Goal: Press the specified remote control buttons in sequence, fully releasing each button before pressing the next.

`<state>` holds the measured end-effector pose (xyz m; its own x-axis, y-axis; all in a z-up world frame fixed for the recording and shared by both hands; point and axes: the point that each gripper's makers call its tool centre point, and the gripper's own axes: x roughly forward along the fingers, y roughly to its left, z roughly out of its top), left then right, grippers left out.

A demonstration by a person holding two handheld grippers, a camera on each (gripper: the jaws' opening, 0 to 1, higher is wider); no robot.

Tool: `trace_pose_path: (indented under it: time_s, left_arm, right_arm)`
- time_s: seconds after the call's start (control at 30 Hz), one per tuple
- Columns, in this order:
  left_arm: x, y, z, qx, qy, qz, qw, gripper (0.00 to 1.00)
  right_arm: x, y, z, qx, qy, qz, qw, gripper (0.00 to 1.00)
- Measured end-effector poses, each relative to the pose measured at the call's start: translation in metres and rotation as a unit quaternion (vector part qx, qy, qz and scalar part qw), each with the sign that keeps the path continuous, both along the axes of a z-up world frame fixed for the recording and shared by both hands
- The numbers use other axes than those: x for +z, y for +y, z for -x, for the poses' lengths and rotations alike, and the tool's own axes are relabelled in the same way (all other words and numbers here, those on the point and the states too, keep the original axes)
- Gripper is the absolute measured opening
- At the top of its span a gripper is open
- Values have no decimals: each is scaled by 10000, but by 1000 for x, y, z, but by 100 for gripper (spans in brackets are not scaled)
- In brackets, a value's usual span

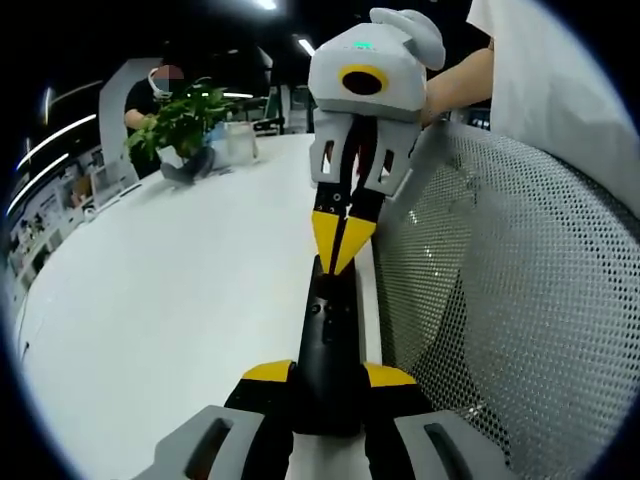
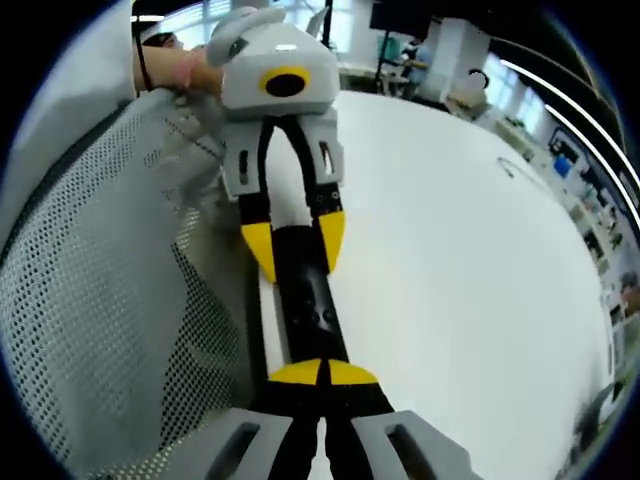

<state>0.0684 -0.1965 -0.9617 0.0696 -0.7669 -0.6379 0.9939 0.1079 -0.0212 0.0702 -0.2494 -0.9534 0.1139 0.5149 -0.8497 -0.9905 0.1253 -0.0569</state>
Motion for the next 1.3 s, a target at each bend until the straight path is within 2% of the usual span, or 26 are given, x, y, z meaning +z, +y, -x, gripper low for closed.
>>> trace_pose_path:
  time_s: [0.1, 0.17, 0.37, 0.57, 0.63, 0.8, 0.93, 1.3]
  left_arm:
    - [0, 0, 0, 3, -3, -1, 10000, 25]
    - [0, 0, 0, 6, -1, 2, 10000, 25]
    - [0, 0, -1, 4, 0, 4, 10000, 25]
    - [0, 0, 0, -5, -3, 12, 10000, 24]
    - [0, 0, 0, -8, -5, 13, 10000, 24]
    - [0, 0, 0, -10, -6, 12, 10000, 24]
    - [0, 0, 0, 4, -6, 7, 10000, 25]
    - [0, 0, 0, 3, -8, 2, 10000, 25]
  right_arm:
    - [0, 9, 6, 49, 183, -155, 9997, 0]
    - [0, 10, 5, 155, 52, -18, 9999, 0]
    - [-2, 9, 2, 103, 32, 43, 9999, 0]
    - [-2, 10, 0, -134, 149, 20, 9998, 0]
    - [-2, 10, 0, -451, 342, -93, 9984, 0]
    - [-1, 10, 0, -385, 257, -127, 9988, 0]
    - [1, 16, 0, -559, 399, -396, 9968, 0]
    - [-2, 19, 0, -202, 164, -66, 9996, 0]
